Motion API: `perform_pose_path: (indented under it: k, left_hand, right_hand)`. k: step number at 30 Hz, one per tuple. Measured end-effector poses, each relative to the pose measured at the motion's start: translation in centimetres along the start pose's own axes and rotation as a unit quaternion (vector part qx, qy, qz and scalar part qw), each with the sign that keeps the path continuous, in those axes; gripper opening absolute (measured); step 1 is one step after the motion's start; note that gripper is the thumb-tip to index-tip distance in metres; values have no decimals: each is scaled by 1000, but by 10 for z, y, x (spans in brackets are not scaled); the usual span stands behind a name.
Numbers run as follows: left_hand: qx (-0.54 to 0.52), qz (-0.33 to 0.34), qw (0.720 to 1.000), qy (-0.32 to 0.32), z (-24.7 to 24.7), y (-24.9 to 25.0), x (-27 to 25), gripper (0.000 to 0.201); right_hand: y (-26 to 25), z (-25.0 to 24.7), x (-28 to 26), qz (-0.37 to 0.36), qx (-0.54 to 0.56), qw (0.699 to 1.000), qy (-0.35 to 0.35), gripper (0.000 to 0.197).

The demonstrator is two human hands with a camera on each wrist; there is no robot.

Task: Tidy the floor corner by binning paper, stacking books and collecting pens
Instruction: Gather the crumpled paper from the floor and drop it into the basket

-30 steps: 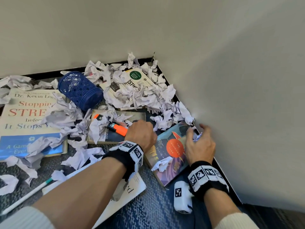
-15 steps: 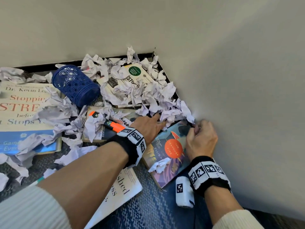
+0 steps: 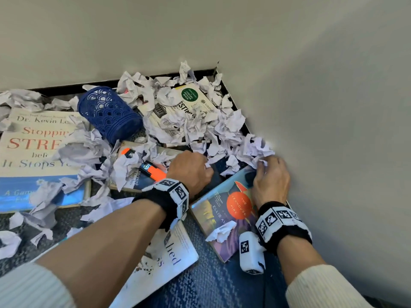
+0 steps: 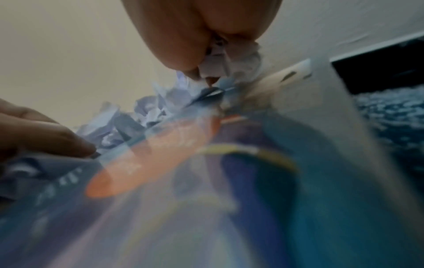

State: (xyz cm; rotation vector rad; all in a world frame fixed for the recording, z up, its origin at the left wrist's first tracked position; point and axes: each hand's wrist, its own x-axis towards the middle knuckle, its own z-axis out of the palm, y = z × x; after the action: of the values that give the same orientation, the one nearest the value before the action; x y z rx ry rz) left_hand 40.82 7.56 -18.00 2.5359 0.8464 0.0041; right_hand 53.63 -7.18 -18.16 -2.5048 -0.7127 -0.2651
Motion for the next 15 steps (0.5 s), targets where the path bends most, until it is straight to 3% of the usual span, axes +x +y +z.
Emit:
perform_pose_path:
  k: [3,5,8,11,13,15]
  left_hand:
    - [-35,-10,999,14,-3,3,0,21]
    - [-49,-19,998,31,-3,6,-1,34]
    - [30,-6,999,31,2,9,5,59]
    - [117,31,993,-11,0,11,13,45]
    - [140,48,989,-15,-1,10,13,35]
    - [144,61,988,-12,1,8,10,31]
  right_hand:
    - [-10,-6,-2,-21,31,998,58,9]
    - [-20,-7,-5,-52,41,997,44,12]
    - [-33,6,-9,-98,42,992,-69,15]
    - [-44,16,-12,-107,-22,966,-236,32]
    - [-50,19,-13,-125,-98,948,-277,36]
    - [-56,20,-15,-128,-126,948,-265,29]
